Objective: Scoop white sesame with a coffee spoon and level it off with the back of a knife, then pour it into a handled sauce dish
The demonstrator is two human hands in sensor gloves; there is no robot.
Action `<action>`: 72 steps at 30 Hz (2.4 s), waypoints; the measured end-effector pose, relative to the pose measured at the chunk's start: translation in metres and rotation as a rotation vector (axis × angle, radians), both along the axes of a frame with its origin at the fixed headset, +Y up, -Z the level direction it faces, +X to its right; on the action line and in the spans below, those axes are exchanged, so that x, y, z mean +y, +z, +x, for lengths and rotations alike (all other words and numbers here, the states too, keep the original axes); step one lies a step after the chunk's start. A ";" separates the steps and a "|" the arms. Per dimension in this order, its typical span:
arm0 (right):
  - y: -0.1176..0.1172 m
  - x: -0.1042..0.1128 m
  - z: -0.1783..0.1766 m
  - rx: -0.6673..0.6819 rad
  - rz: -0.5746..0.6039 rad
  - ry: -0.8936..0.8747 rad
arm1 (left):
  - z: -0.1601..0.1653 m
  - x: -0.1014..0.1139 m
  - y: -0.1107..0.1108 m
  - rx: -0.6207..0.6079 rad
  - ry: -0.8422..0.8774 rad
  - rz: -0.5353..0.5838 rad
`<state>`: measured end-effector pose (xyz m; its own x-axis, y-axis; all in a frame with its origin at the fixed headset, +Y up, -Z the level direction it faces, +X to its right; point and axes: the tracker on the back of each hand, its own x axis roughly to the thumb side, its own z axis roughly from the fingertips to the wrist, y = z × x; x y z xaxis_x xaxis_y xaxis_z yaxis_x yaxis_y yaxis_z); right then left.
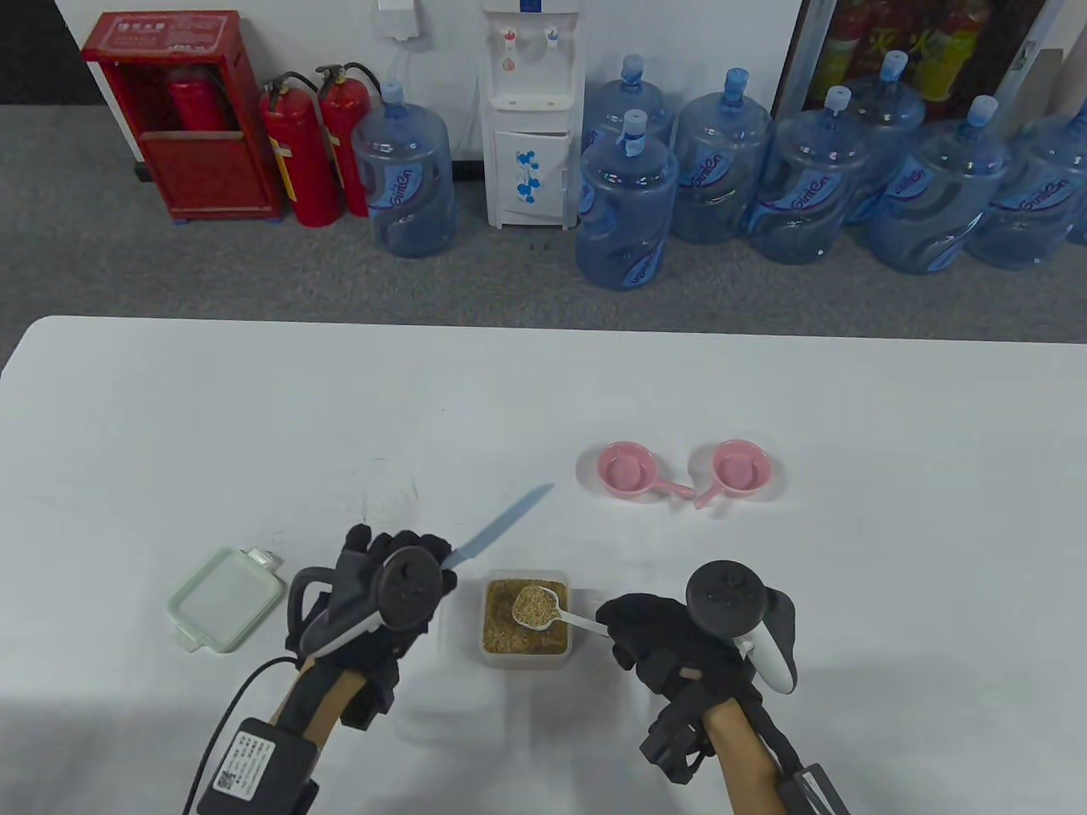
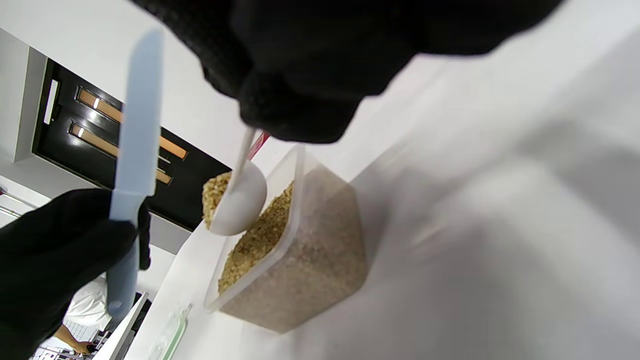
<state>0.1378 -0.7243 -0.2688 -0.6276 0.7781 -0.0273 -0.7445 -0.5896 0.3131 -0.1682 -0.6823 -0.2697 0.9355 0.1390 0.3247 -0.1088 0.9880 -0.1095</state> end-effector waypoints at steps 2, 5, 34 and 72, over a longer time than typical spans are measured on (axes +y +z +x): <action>0.000 0.000 0.000 -0.004 0.002 0.009 | 0.013 -0.005 0.016 -0.065 -0.010 -0.035; 0.001 0.000 0.001 -0.005 0.004 0.017 | 0.024 -0.010 0.026 -0.116 -0.011 -0.088; 0.002 0.001 0.001 0.002 0.013 0.024 | 0.027 -0.024 0.026 -0.019 -0.062 -0.139; 0.002 0.003 0.007 0.044 0.012 0.006 | -0.050 -0.028 -0.010 0.353 -0.006 -0.060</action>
<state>0.1449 -0.7209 -0.2670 -0.6324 0.7745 0.0104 -0.7266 -0.5979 0.3385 -0.2178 -0.7101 -0.2799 0.9895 0.1418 -0.0276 -0.1441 0.9818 -0.1236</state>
